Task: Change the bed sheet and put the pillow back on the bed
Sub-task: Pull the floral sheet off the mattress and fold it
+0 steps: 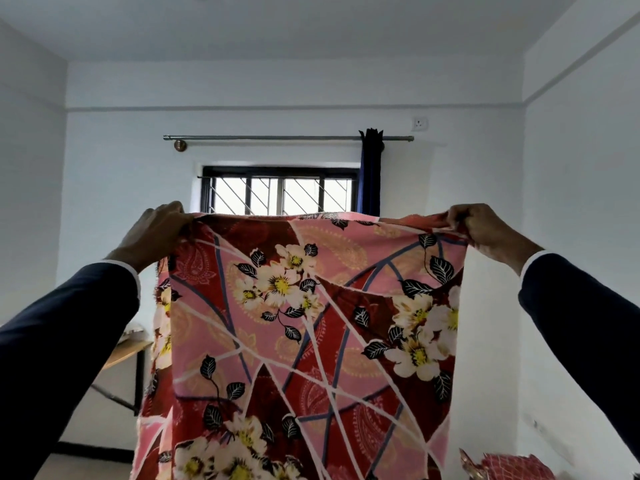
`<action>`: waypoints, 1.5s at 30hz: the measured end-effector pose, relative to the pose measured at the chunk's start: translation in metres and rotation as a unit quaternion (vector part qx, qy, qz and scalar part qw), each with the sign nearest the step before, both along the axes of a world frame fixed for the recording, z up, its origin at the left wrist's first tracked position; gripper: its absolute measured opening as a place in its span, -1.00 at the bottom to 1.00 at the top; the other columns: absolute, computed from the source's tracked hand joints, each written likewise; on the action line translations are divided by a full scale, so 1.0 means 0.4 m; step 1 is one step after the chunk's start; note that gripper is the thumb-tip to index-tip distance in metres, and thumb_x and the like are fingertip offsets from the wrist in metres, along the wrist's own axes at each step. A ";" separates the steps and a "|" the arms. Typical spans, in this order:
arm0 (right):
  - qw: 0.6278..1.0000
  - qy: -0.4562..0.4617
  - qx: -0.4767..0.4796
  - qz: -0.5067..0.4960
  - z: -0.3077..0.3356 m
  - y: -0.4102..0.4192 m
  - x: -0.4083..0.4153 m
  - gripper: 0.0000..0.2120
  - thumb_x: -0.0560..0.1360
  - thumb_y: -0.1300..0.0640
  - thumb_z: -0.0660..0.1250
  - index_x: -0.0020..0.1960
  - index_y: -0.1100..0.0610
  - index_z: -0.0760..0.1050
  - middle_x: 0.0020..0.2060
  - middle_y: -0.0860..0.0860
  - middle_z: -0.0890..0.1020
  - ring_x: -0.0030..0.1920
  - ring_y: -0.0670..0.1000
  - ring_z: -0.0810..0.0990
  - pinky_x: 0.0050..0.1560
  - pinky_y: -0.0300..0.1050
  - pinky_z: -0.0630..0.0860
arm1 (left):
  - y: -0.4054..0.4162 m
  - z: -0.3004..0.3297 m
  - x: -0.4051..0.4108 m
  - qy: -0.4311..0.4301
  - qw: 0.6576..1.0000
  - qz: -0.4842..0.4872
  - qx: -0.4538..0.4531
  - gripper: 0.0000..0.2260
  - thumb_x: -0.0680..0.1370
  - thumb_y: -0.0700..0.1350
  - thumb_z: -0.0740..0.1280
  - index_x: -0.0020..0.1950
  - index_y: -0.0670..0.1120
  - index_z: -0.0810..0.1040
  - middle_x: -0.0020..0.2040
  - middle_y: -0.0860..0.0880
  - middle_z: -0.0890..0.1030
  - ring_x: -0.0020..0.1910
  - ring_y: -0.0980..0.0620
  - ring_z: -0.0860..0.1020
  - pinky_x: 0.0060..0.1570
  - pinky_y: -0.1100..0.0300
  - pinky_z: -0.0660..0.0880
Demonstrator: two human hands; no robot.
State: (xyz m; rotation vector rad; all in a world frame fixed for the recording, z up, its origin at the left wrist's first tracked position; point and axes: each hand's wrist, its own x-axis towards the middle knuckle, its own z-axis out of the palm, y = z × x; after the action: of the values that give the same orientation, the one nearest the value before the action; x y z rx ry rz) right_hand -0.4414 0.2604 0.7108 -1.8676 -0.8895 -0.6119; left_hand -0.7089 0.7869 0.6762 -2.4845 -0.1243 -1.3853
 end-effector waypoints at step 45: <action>0.919 -0.266 0.286 -0.048 0.599 -0.088 -0.269 0.11 0.28 -0.52 0.36 0.49 0.28 0.23 0.31 0.09 0.51 0.44 -0.05 0.38 0.58 -0.08 -0.31 | -0.559 0.534 -0.135 -0.275 0.941 -0.154 -0.124 -0.75 0.47 -0.25 0.27 0.13 -0.30 0.49 0.10 -0.36 0.53 0.09 -0.32 0.55 0.41 0.14 0.20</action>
State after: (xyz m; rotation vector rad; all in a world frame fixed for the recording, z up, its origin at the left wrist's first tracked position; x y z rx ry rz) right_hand -0.5492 0.2251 0.9504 -1.2273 -0.8345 -1.3278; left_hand -0.7629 0.5632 0.8899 -2.2943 -0.0234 -2.3041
